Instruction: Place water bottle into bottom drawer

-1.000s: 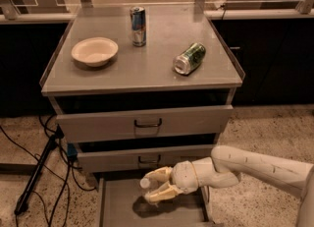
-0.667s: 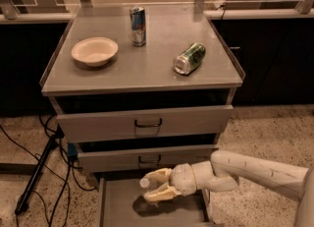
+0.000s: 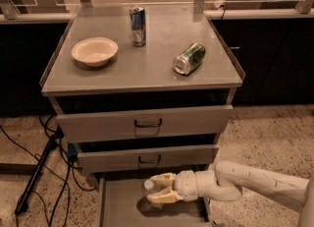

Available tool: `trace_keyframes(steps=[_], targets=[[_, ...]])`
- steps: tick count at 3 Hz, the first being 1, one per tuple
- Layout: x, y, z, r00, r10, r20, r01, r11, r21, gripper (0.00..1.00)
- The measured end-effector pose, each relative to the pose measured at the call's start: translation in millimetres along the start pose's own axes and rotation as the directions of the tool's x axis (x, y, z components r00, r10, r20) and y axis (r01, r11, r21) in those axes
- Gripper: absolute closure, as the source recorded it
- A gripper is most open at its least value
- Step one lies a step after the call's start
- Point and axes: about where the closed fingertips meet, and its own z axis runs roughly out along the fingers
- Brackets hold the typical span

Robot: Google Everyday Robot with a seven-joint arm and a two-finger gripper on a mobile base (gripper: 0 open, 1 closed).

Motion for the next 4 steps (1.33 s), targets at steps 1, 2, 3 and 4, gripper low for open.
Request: trace_keyframes(steps=[1, 2, 3, 4], targets=[[2.8, -1.6, 0.4, 1.000, 0.003, 0.001, -0.003, 1.0000, 0.006, 1.00], [20.3, -12.2, 2.3, 1.000, 0.022, 0.010, -0.023, 0.9988, 0.043, 1.00], [39.7, -27.8, 8.3, 0.999, 0.040, 0.026, -0.042, 0.9962, 0.076, 1.00], [54.5, -36.5, 14.2, 0.997, 0.067, 0.048, -0.072, 0.9920, 0.103, 1.00]])
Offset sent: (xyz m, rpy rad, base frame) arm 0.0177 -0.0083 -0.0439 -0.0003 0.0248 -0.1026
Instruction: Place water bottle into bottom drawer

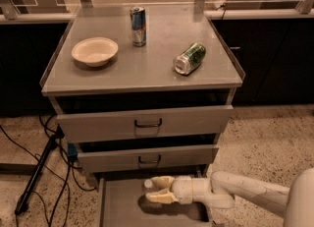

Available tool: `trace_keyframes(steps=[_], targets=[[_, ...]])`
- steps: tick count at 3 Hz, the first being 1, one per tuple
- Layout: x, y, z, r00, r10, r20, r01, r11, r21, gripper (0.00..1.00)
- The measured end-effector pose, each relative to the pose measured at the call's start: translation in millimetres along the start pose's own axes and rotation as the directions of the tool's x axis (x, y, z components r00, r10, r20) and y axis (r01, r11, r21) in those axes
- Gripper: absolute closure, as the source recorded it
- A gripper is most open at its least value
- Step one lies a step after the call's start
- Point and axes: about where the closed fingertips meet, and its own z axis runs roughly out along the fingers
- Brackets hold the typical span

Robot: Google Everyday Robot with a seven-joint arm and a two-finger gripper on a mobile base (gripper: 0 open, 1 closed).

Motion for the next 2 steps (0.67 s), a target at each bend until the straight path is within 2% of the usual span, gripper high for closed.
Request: trace_keyframes(steps=[1, 2], targets=[[1.4, 0.1, 0.9, 1.000, 0.003, 0.001, -0.003, 1.0000, 0.000, 1.00], [5.9, -7.3, 3.1, 0.999, -0.001, 0.050, 0.000, 0.9999, 0.016, 1.00]])
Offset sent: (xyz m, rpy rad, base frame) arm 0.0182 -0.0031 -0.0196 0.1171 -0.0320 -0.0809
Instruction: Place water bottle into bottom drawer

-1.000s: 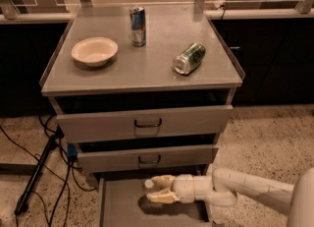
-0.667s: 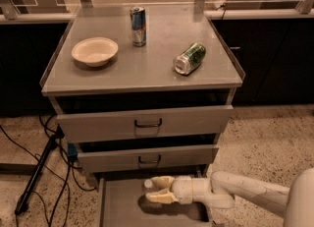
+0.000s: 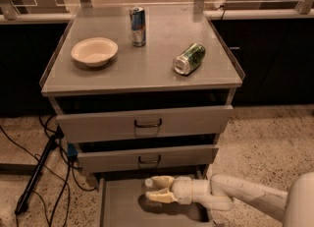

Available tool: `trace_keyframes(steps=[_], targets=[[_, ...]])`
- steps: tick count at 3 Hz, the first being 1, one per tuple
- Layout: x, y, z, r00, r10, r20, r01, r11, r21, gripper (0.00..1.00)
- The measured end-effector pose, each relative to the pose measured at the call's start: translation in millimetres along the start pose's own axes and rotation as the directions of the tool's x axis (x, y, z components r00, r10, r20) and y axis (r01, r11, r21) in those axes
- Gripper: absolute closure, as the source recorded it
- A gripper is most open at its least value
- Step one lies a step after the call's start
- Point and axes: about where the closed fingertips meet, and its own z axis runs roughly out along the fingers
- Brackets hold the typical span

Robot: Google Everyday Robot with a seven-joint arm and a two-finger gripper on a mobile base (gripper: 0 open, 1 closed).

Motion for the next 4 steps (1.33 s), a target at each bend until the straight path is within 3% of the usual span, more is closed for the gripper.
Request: trace_keyframes(steps=[1, 2, 4], targets=[[14.7, -14.3, -3.3, 0.999, -0.031, 0.032, 0.030, 0.9989, 0.036, 1.00], [15.4, -14.8, -3.4, 0.999, -0.033, 0.032, 0.031, 0.9988, 0.038, 1.00], [45.4, -18.1, 13.8, 0.997, 0.028, 0.070, -0.031, 0.9987, 0.039, 1.00]])
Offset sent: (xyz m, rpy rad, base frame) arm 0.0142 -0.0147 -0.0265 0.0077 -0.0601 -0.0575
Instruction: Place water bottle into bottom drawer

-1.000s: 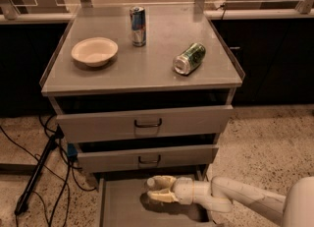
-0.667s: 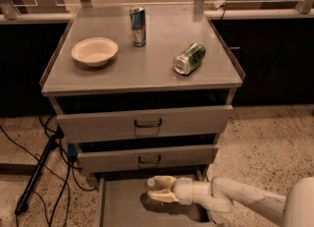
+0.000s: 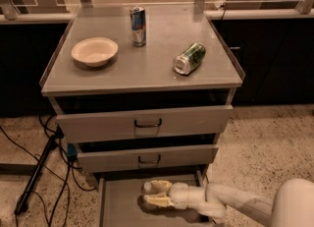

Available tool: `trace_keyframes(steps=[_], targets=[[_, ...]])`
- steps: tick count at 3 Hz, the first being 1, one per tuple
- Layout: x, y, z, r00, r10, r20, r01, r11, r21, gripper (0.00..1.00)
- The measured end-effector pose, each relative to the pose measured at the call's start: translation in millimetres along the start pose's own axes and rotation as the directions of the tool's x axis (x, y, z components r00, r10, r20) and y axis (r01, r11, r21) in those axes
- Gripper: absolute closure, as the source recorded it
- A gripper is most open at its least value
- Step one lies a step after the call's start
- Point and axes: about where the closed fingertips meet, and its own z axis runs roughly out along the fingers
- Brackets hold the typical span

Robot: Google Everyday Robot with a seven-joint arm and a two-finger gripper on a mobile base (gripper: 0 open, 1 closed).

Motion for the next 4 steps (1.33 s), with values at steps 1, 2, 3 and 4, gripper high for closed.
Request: trace_keyframes(steps=[1, 2, 3, 4], targets=[[33.7, -12.8, 11.0, 0.999, 0.045, -0.003, -0.045, 0.9990, 0.003, 1.00], [34.4, -13.0, 11.2, 0.999, 0.046, -0.002, -0.046, 0.9989, 0.004, 1.00], [45.9, -19.5, 14.1, 0.999, 0.049, 0.015, -0.049, 0.9987, 0.015, 1.00], [70.1, -39.6, 25.0, 0.997, 0.036, 0.075, -0.037, 0.9992, 0.015, 1.00]])
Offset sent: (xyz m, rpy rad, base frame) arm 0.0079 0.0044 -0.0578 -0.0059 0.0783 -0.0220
